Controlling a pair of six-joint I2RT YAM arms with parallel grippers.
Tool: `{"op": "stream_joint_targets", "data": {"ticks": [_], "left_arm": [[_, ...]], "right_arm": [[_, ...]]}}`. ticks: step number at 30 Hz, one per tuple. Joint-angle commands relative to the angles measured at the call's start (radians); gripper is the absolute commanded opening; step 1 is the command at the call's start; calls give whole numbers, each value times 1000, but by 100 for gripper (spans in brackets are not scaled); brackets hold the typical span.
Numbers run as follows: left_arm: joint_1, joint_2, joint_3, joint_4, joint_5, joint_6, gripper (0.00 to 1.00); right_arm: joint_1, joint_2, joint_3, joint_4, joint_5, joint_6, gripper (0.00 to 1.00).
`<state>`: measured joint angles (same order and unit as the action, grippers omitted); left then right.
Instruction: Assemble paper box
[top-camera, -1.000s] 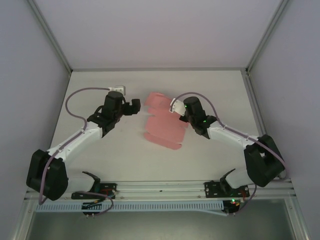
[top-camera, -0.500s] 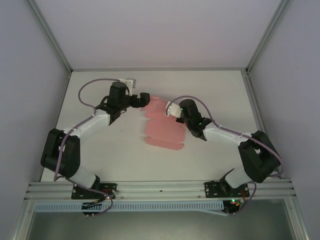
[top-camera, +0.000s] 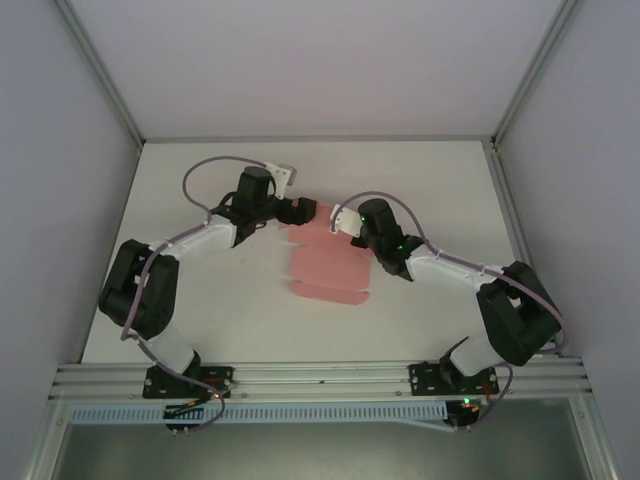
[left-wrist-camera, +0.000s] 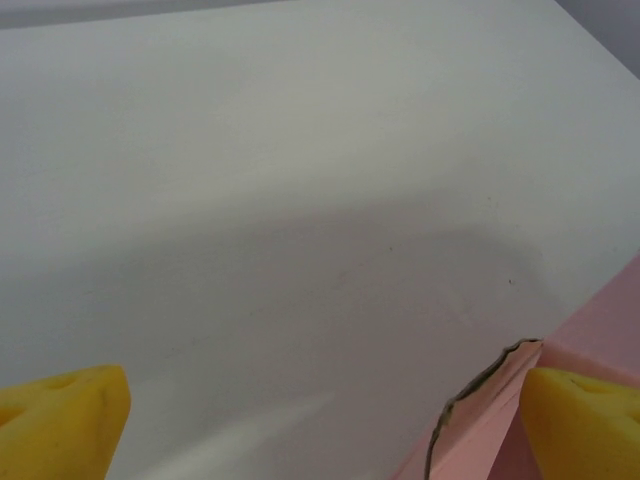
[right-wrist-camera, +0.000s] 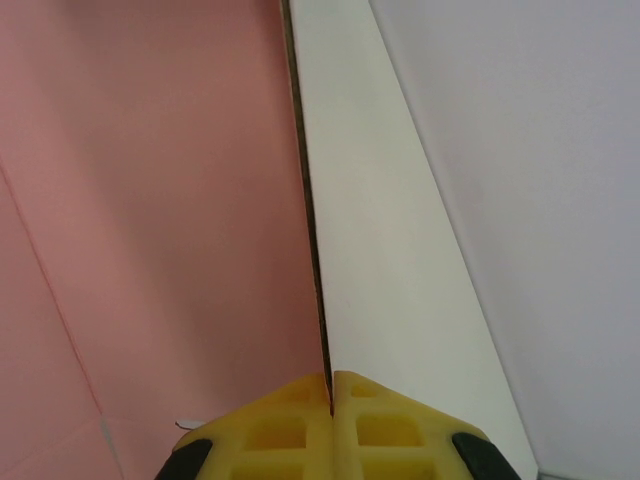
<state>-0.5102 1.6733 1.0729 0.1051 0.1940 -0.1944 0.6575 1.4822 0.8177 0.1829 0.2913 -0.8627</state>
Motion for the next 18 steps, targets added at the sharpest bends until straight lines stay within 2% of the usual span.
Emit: {"op": "stream_joint_targets", "data": {"ticks": [1,5,11,18], "left_arm": [[-13,24,34,29,-24,35,100],[-39,29,6,83,-55,4,100],[-58,12,-92,271,-74,-144,100],[-72,-16,-114,237,-147,-154,100]], "right_arm": [[8,1,35,-26,-30,53,0],[8,-20,40,-32,-69,113,0],[21,-52,3,12,-125,199,0],[27,-86,-42,32,-68,229,0]]}}
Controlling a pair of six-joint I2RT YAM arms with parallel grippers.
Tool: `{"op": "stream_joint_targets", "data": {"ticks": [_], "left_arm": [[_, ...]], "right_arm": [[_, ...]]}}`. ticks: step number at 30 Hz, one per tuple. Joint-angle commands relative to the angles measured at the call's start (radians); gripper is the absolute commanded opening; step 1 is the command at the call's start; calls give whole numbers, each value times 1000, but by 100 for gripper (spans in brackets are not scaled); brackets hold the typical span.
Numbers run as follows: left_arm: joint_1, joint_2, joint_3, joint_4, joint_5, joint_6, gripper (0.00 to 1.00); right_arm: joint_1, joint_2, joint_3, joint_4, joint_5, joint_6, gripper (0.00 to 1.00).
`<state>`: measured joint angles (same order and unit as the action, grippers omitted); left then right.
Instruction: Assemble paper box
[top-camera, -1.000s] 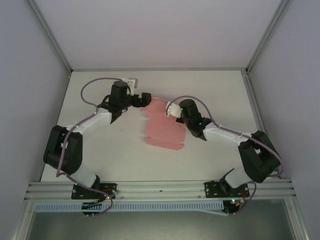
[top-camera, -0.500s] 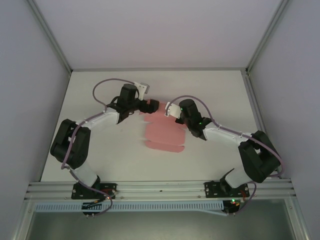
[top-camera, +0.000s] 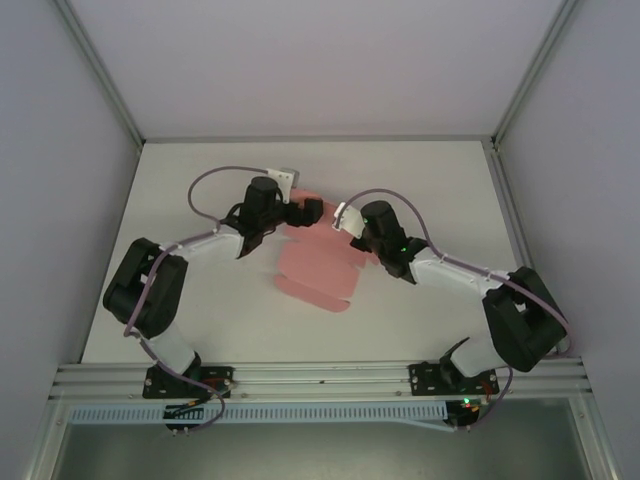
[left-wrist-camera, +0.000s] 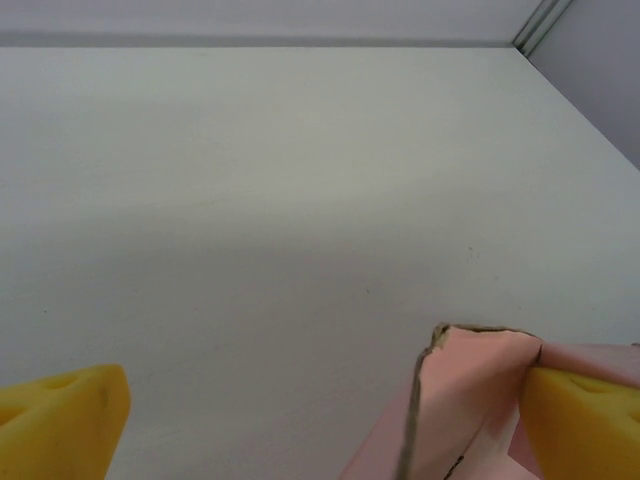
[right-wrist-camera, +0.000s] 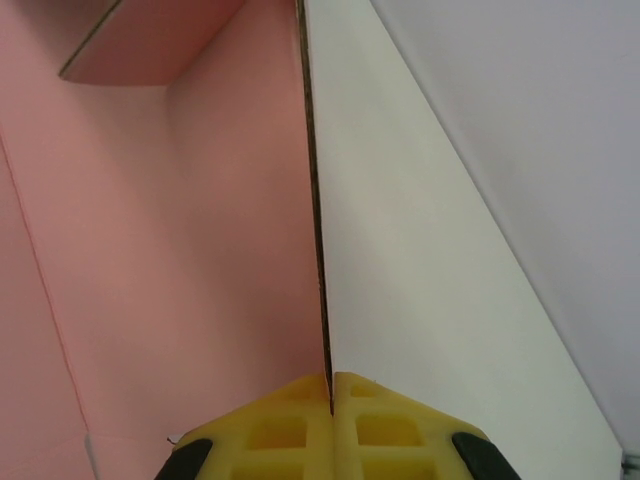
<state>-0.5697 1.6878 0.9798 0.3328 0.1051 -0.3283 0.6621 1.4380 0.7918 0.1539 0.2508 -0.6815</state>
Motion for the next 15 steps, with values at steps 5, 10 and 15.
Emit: {"op": "stream_joint_targets", "data": {"ticks": [5,10,15], "left_arm": [[-6,-105,-71,-20,-88,-27,100],[13,-187,-98,-83,-104,-20,100],[33,-304,-162,-142,-119,-12,100]], "right_arm": [[22,-74,-55,68,-5,55,0],[21,-91,-61,45,27,55,0],[17,-104,-60,33,42,64,0]]}}
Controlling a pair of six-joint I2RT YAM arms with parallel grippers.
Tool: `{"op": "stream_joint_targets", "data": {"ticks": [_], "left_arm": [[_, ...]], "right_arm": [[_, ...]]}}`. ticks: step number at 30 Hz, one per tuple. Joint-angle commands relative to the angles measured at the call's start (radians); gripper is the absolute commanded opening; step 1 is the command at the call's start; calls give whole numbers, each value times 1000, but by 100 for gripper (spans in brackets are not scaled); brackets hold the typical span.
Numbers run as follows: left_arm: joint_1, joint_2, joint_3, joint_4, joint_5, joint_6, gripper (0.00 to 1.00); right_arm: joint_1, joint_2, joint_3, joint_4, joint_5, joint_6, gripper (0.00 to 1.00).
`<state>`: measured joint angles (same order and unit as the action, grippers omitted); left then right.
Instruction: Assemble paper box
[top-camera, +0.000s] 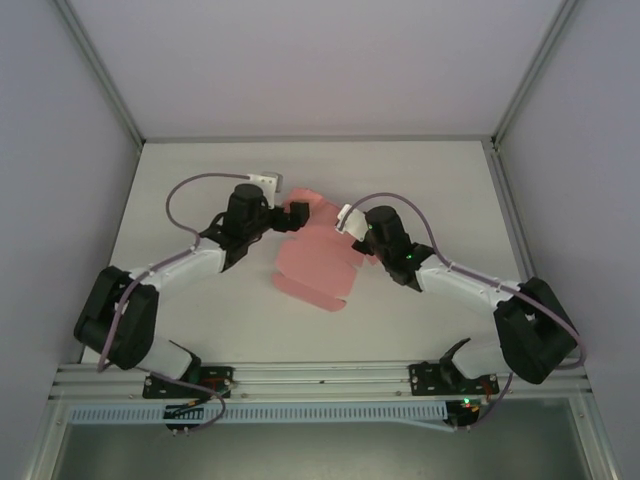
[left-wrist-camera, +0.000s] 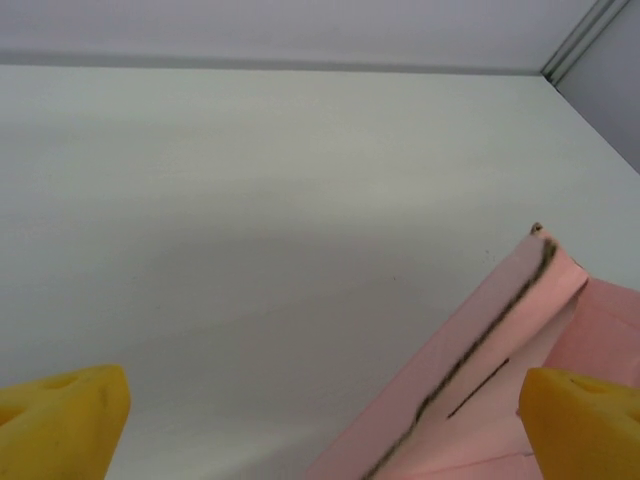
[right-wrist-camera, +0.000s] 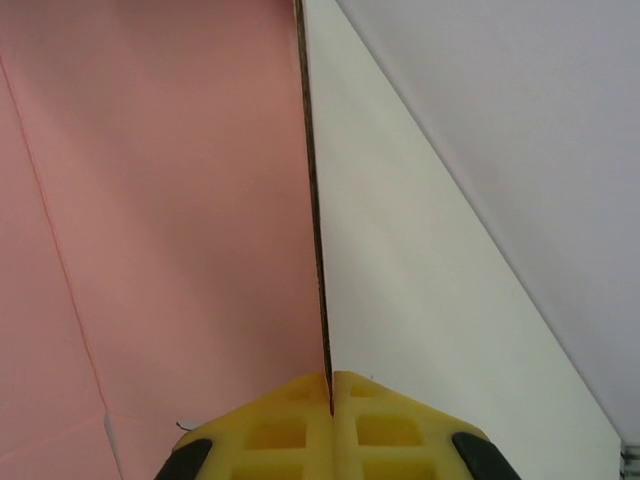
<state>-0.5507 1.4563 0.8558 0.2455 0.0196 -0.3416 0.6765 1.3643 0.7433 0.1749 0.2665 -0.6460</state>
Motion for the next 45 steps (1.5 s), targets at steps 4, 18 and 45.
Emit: {"op": "stream_joint_targets", "data": {"ticks": [4,18,45], "left_arm": [[45,-183,-104,-118,-54,-3,100],[297,-210,-222,-107,83,-162,100],[227,128,-155,297,507,-91,100]], "right_arm": [[-4,-44,-13,7,17,44,0],[-40,-68,-16,-5,-69,74,0],[-56,-57,-2,17,-118,128,0]]}}
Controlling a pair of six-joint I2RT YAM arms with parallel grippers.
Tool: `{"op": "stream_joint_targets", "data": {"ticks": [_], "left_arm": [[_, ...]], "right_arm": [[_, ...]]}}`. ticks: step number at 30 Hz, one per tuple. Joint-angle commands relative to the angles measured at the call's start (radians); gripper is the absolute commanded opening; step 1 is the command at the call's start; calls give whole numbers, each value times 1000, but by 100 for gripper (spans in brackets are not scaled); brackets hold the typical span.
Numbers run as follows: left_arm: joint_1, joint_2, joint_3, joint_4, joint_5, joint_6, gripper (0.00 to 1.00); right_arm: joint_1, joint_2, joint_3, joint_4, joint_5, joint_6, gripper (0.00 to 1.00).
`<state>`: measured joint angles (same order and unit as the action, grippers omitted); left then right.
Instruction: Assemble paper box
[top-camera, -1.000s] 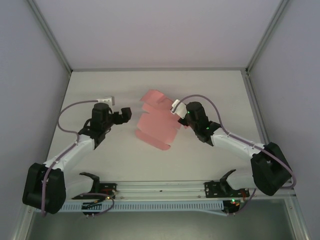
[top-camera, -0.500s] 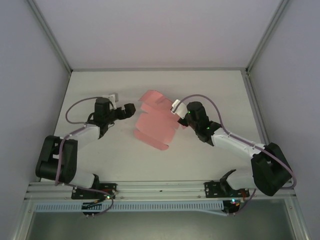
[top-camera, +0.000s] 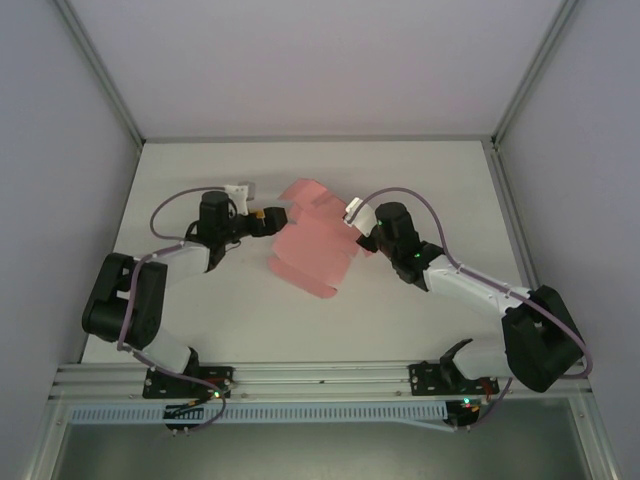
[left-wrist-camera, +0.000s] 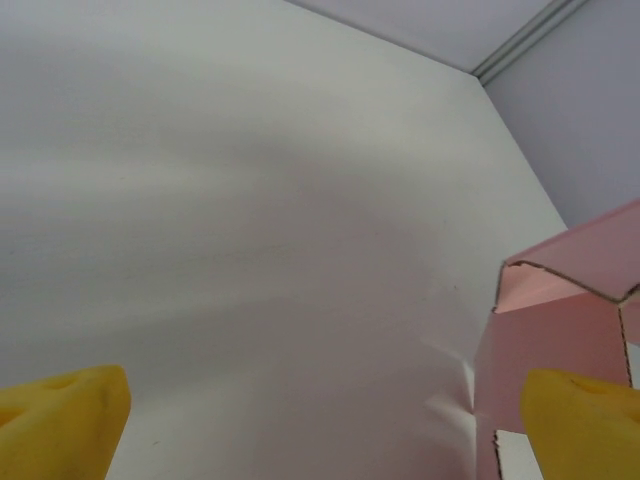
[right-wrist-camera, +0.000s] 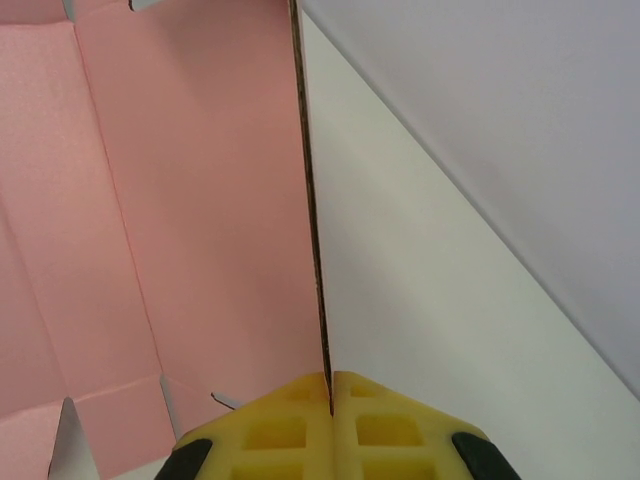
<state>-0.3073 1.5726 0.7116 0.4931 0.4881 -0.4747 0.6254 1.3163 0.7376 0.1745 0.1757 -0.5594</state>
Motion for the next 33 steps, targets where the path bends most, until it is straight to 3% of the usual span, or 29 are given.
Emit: {"op": "stream_joint_targets", "data": {"ticks": [1,8,17,24,33], "left_arm": [[-23,18,-9,51,39,48,100],[-66,46,-12,79,-34,63,100],[-203,32,-12,-1,-428,127,100],[-207,30,-31,-3,-440,53,100],[-205,-166,-98,-129,-454,57,100]], "right_arm": [[-5,-12,2,19,-37,44,0],[-4,-26,2,14,-67,61,0],[8,-32,-6,8,-99,67,0],[17,-17,5,-5,-49,36,0],[28,47,74,-84,94,-108,0]]}}
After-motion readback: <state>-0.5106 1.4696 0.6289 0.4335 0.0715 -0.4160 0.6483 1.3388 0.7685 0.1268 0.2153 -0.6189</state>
